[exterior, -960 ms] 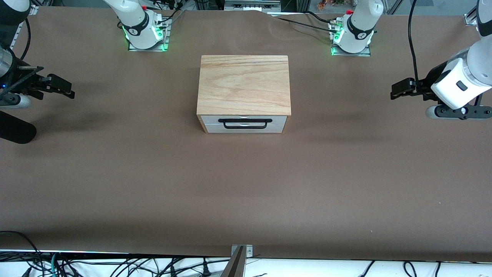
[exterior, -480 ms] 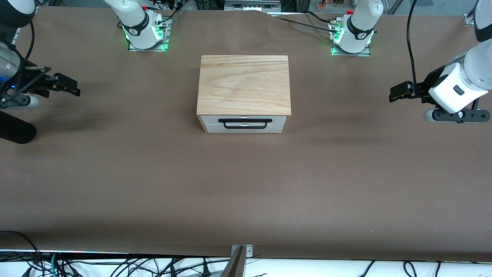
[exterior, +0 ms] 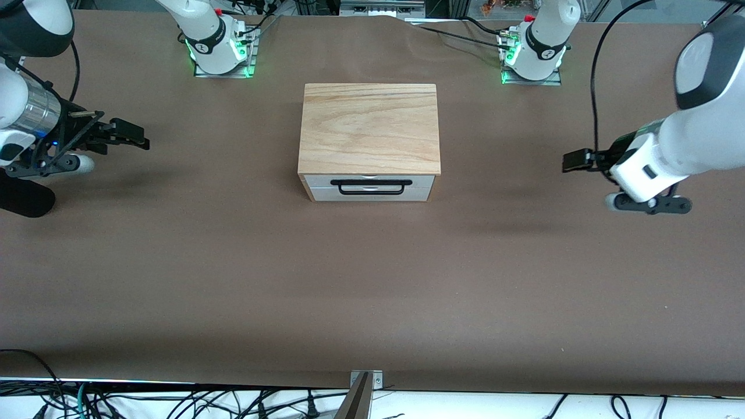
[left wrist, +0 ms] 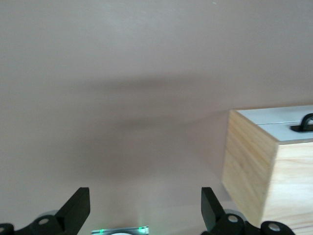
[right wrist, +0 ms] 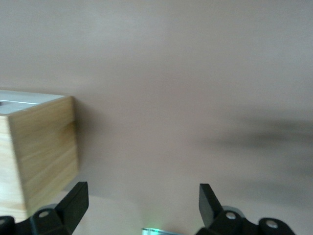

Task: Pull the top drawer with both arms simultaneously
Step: 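Move the left gripper toward the drawer handle while the right gripper approaches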

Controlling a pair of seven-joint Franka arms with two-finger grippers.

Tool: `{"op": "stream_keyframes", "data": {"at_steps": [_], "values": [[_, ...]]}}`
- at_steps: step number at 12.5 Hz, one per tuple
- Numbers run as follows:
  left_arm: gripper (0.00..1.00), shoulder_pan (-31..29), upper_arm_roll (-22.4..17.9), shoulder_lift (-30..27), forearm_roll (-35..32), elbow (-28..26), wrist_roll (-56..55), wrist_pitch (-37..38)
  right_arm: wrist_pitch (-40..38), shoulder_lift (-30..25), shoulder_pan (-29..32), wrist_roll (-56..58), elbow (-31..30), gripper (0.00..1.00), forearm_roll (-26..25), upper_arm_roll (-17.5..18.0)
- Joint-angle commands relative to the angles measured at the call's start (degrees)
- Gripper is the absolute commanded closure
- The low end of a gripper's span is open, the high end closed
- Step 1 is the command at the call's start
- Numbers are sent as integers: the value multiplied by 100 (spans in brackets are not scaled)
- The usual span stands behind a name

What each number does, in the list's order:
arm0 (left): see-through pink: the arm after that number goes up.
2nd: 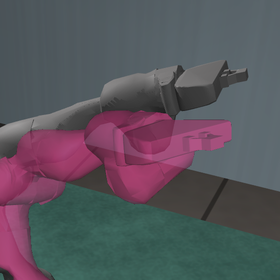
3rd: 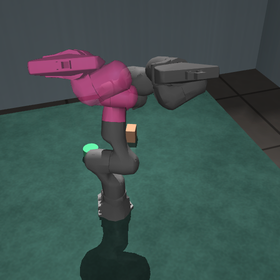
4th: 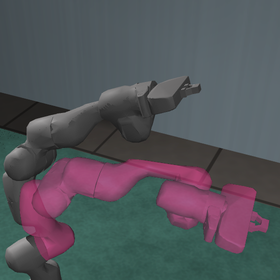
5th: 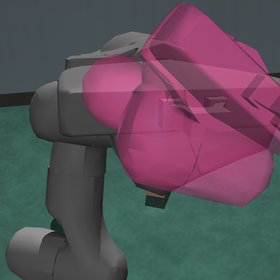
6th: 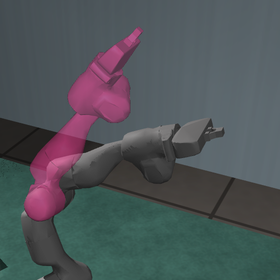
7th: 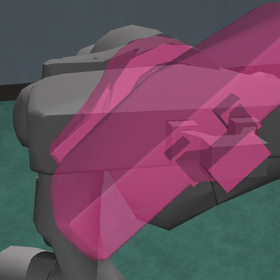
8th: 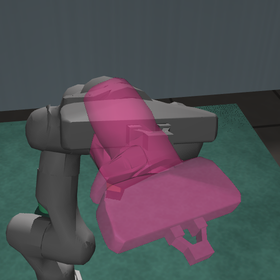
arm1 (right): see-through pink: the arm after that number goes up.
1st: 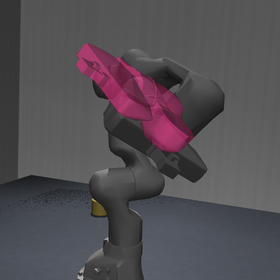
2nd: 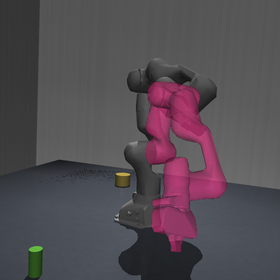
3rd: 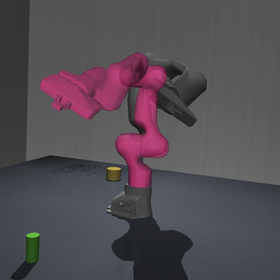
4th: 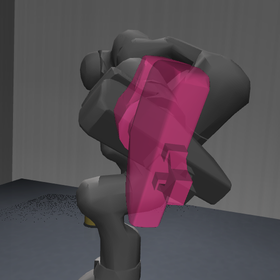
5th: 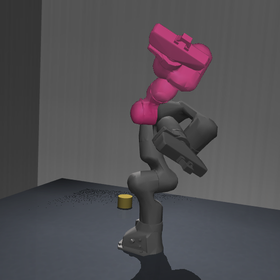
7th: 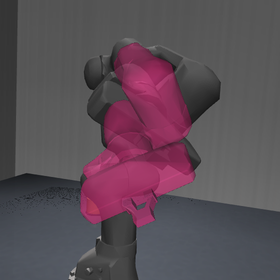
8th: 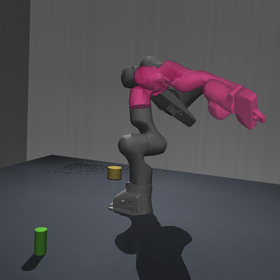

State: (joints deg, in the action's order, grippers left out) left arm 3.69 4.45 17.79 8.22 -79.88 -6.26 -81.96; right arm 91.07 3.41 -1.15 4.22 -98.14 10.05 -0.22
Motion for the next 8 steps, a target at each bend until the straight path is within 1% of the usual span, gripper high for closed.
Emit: {"op": "stream_keyframes", "data": {"at_steps": [1,3,5,6,7,8], "values": [[0,-8,12,408,643,87,81,-179,-90,282,9,35,94,0,444,-13],[0,1,29,672,1205,87,116,-495,-116,459,9,70,85,0,1153,-13],[0,79,29,953,1882,87,386,-637,-98,800,-26,70,93,0,1577,4],[0,97,38,1059,2041,87,571,-689,-55,1002,-122,70,94,0,1910,4],[0,123,47,1190,2313,87,721,-733,-28,1222,-140,79,94,0,2409,4],[0,124,47,1357,2724,78,1018,-795,-28,1441,-149,270,85,0,3066,4]]}}
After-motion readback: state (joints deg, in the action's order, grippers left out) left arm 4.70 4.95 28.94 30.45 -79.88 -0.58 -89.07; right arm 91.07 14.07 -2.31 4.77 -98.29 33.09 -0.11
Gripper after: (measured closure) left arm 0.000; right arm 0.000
